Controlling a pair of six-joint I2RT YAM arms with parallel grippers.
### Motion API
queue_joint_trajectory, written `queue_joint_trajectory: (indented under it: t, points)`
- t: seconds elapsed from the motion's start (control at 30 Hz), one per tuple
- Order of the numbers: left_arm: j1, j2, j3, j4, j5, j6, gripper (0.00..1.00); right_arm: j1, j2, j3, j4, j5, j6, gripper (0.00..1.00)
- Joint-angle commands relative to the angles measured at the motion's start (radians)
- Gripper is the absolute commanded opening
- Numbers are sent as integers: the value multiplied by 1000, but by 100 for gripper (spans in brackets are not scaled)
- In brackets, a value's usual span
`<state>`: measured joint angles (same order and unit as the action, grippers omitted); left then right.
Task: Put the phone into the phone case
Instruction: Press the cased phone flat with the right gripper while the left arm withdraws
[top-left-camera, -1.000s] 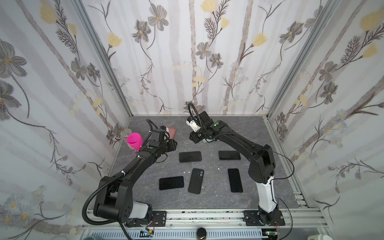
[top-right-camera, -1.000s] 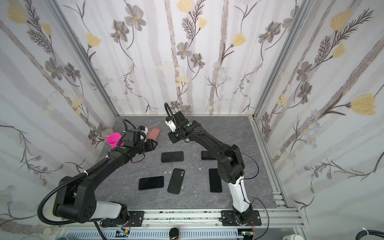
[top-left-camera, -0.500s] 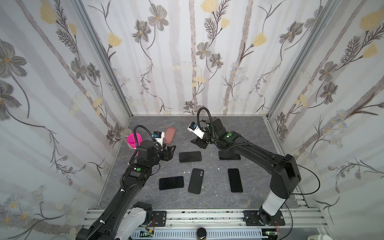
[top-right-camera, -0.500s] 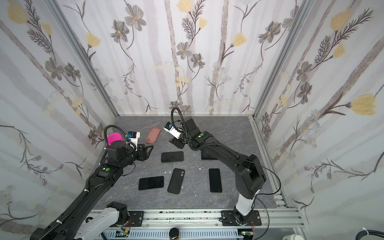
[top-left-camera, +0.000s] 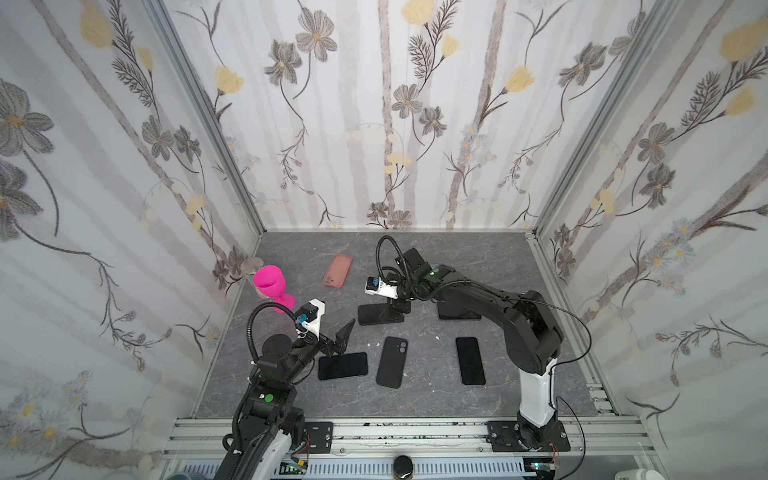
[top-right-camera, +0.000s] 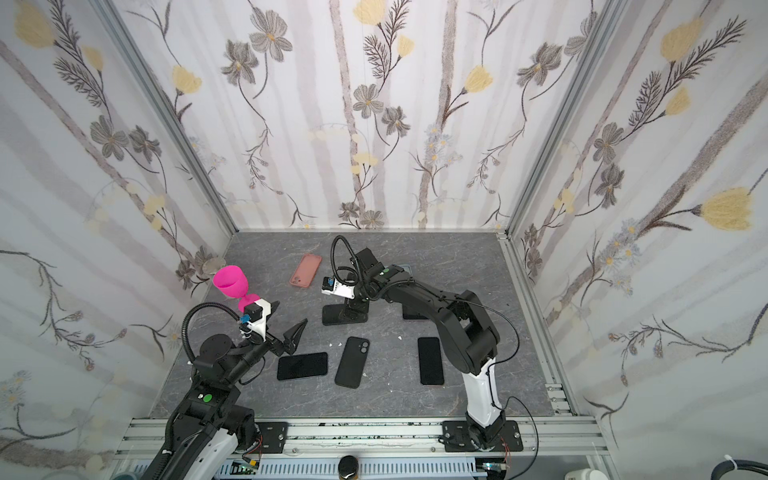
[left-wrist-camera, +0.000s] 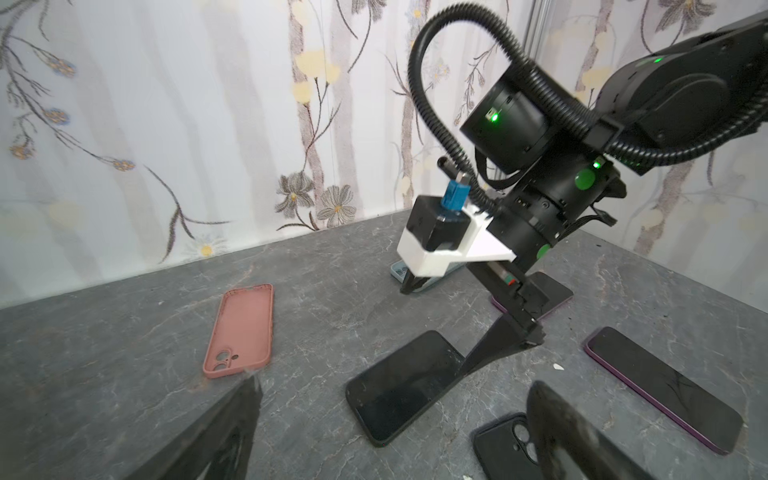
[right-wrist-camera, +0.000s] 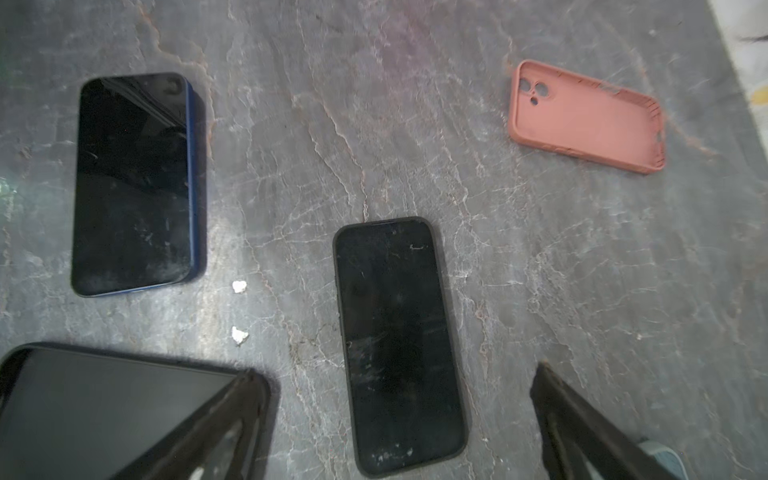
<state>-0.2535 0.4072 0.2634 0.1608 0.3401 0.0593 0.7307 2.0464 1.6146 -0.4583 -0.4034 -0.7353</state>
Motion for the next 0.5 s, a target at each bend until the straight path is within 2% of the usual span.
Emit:
queue_joint_trajectory:
  t: [0.0, 0.47]
  points:
    - [-1, 33, 16, 29, -44, 29, 100, 3, 80, 83, -160, -2, -35, 100]
    - [0, 73, 22, 33, -34, 31, 100, 9, 216, 165, -160, 102, -50, 100]
